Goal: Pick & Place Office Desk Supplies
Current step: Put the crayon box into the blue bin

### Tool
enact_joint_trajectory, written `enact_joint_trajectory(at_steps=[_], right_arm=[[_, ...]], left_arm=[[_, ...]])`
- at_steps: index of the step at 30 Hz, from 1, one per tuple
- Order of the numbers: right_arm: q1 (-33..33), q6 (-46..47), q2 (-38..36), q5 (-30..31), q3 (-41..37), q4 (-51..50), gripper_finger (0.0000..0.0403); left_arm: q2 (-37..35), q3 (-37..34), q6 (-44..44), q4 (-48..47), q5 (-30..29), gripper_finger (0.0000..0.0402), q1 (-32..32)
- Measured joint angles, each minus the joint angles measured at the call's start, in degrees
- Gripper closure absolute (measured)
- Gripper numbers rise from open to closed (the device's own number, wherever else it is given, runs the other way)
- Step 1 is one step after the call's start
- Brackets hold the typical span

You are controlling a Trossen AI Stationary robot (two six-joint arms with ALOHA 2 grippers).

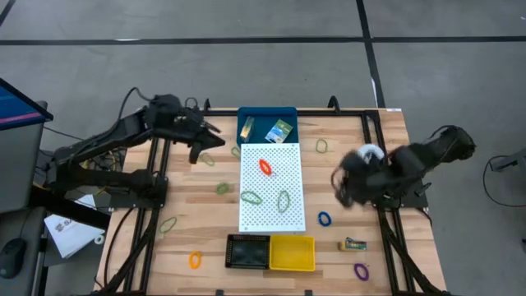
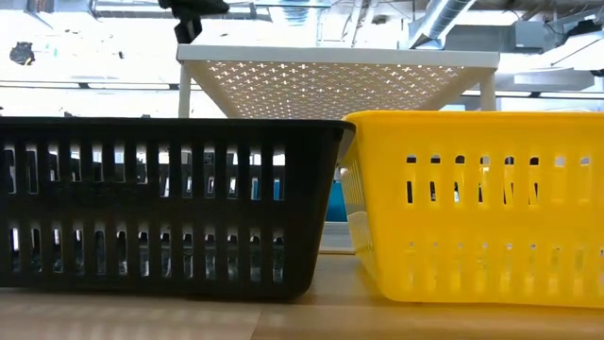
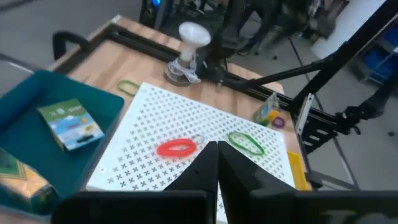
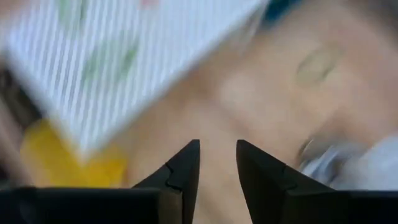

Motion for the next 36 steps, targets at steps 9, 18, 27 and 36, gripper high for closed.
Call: enact_joint_trajectory(at_steps=[9,18,27,36], right_arm=[[20.3,15.5,0.1,-16.8,-13.0,21.7,0.0300],[35.0,20.4,0.2,-13.5,-13.0,16.2,0.0291],[30.4,12.3,0.6,-11.7,-13.0,9.2,0.0179],[26.6,4.4,6.7,-12.3,-15.4,15.2,0.0088]], left_arm=[[-1.3,0.0,-0.2,0.0,-12.5,0.0352,-9.3],[2.5,0.0,0.4,0.2,-22.0,0.0248,-18.2],[5.3,0.0,0.2,2.6,-24.4,0.0173,-21.1],[3.6,0.0,-0.2,3.5,-25.1,0.0168,-21.6]])
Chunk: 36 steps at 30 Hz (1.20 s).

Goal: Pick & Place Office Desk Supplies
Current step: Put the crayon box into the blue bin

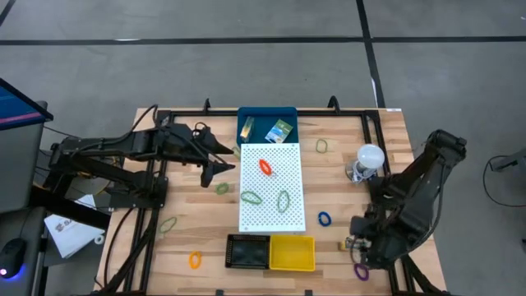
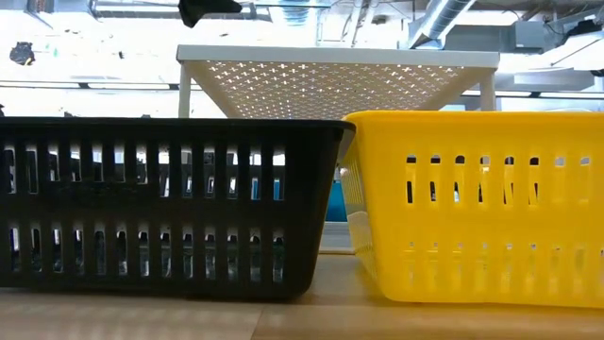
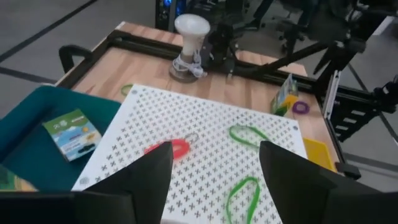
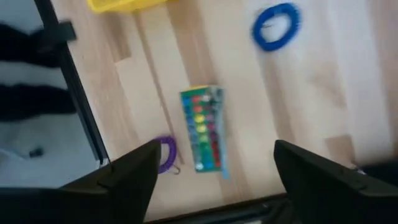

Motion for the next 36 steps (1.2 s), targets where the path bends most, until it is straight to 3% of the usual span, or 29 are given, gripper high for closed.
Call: enact_joint_trajectory(at_steps=[5,15,22,29,36], right_arm=[[0.0,-3.6,4.8,-4.9,-1.4,1.5,0.0065],[0.3,-6.2,10.8,-3.9,-4.5,7.4,0.0055],[-2.0,-5.9,14.6,-3.7,-8.1,10.4,0.0071],[-3.4,-5.7,15.4,-5.2,-10.8,12.3,0.0148],[-5.0,-7.4,15.1,-8.1,-11.6,14.3,0.0305]], left_arm=[[-0.9,0.0,0.0,0.9,0.0,0.0171,0.0],[-1.1,0.0,0.0,1.0,0.1,0.0169,0.0],[-1.1,0.0,0.0,1.0,0.1,0.0171,0.0],[-1.1,0.0,-1.1,1.0,1.0,0.0173,0.0],[-1.2,0.0,-1.1,0.8,1.0,0.0191,0.0]])
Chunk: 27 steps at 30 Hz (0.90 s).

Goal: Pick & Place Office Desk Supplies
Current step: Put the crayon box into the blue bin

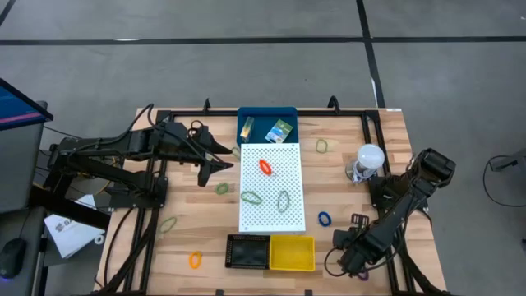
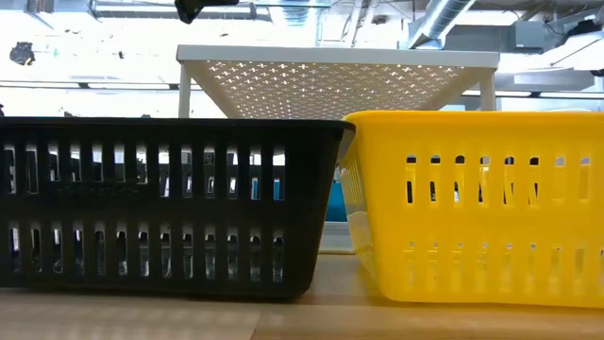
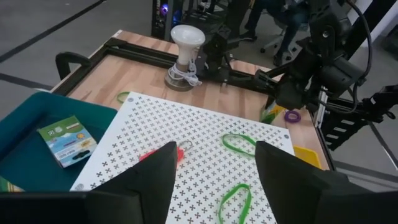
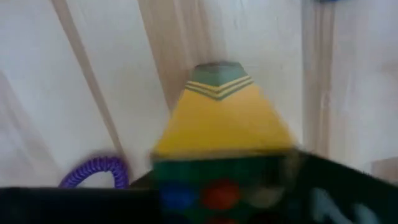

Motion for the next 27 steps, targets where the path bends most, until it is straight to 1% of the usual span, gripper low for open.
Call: enact_joint_trajectory(at_steps=[1,4,6,10,13,15,17,20,22,24,27], right_arm=[[-0.6,-0.2,-0.5,-0.1,0.0,0.0,0.0316],[-3.4,-0.3,-3.4,0.1,0.0,-1.4,0.0312],[-5.8,-0.3,-6.6,1.7,0.0,-3.5,0.0312],[-12.5,0.2,-15.9,5.6,0.0,-8.9,0.0312],[-19.7,0.6,-24.0,8.8,0.0,-9.8,0.0312],[-25.7,0.3,-29.2,10.9,0.8,-9.4,0.0312],[-32.2,-1.8,-33.6,13.1,2.2,-6.8,0.0312],[-43.4,-8.5,-38.5,14.7,5.1,0.8,0.0312],[-51.3,-13.0,-40.1,14.8,7.2,7.4,0.0312],[-59.3,-17.5,-39.9,13.3,9.1,13.0,0.0312],[-70.6,-21.7,-36.8,5.8,12.1,20.4,0.0312]], left_arm=[[0.0,0.0,0.0,0.0,0.0,0.0193,0.0],[-0.5,0.0,0.0,-0.1,0.0,0.0199,0.0],[-0.8,0.0,0.0,-0.4,0.0,0.0201,0.0],[-2.1,0.0,0.0,-1.3,-0.3,0.0204,0.0],[-3.4,0.0,0.0,-3.1,-1.6,0.0203,0.0],[-4.2,0.0,0.0,-4.7,-3.2,0.0202,0.0],[-5.5,0.0,0.0,-7.1,-4.6,0.0202,0.0],[-7.2,0.0,0.0,-7.9,-6.2,0.0204,0.1],[-7.9,0.0,0.0,-8.0,-7.5,0.0204,0.1],[-8.6,0.0,0.0,-8.4,-8.4,0.0202,0.1],[-9.3,0.0,0.1,-8.2,-9.6,0.0202,0.1]])
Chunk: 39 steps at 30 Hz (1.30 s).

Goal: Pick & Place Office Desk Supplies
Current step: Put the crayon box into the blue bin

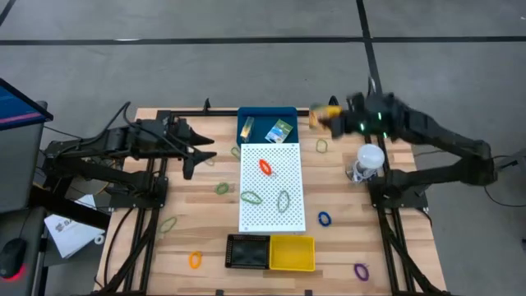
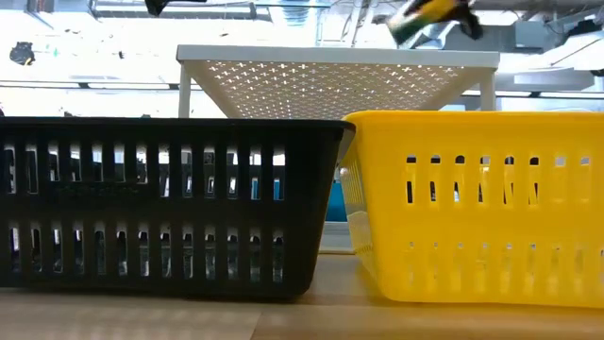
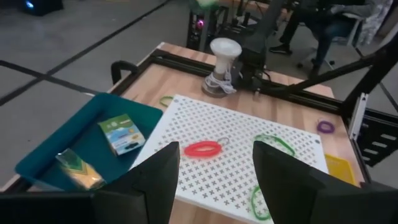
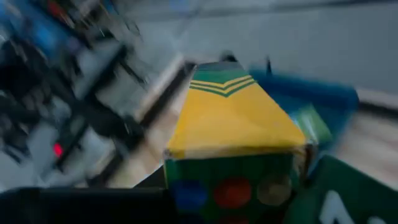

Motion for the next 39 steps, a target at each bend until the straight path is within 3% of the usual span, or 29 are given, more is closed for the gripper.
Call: enact_joint_trajectory(at_steps=[3,8,17,29,39], right_arm=[[-7.9,-3.1,6.5,-8.7,3.0,4.1,0.0312],[-14.6,-6.4,21.9,-18.9,9.3,5.6,0.0312],[-16.0,-7.1,46.6,-34.2,24.6,5.6,0.0312],[-14.3,-3.4,67.0,-35.5,47.0,-3.9,0.0312],[-13.6,-2.5,74.4,-34.4,50.0,-6.4,0.0312]], left_arm=[[0.1,0.0,0.0,0.1,-0.2,0.0204,0.0],[0.1,0.0,-0.8,0.1,-0.4,0.0206,0.0],[0.1,0.0,-1.6,0.1,-1.8,0.0207,0.0],[0.2,0.0,-3.0,0.1,-2.9,0.0207,0.0],[0.2,0.0,-3.0,0.1,-2.9,0.0207,0.0]])
